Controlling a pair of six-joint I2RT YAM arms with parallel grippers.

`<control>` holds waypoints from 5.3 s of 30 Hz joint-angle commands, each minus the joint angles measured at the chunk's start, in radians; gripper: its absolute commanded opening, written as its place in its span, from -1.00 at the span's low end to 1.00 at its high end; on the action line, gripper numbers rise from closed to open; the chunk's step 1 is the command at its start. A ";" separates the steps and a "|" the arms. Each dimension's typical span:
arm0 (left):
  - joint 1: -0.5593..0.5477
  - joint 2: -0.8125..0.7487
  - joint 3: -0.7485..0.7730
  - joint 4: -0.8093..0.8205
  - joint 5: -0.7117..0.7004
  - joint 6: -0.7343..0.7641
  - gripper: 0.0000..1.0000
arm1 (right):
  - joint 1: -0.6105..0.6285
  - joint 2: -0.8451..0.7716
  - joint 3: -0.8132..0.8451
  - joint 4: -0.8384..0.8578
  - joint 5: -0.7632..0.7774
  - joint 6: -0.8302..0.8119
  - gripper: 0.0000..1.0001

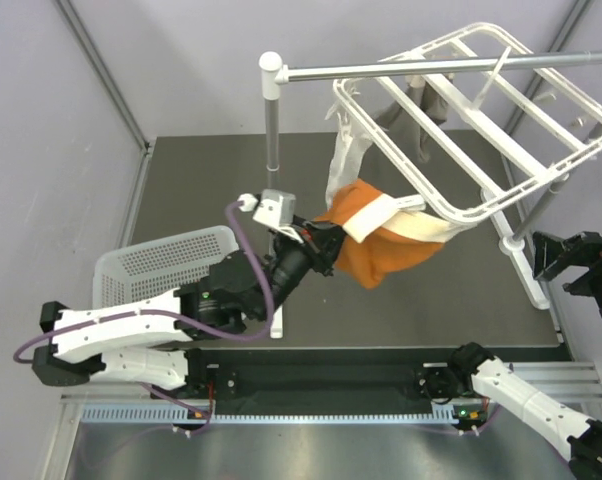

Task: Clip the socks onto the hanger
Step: Rotate the hanger at the clothesline, then open the clamp at the hanger.

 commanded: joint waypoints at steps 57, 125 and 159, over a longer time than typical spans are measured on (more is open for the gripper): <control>0.003 0.554 0.227 0.561 0.155 0.371 0.55 | 0.012 0.235 0.239 -0.122 -0.193 0.036 0.98; 0.040 0.486 0.330 0.351 0.634 0.102 0.49 | 0.012 0.072 -0.027 0.208 -0.234 -0.157 -0.29; 0.113 0.486 0.584 -0.125 0.801 0.138 0.61 | 0.012 0.088 -0.085 0.233 -0.607 -0.146 -0.84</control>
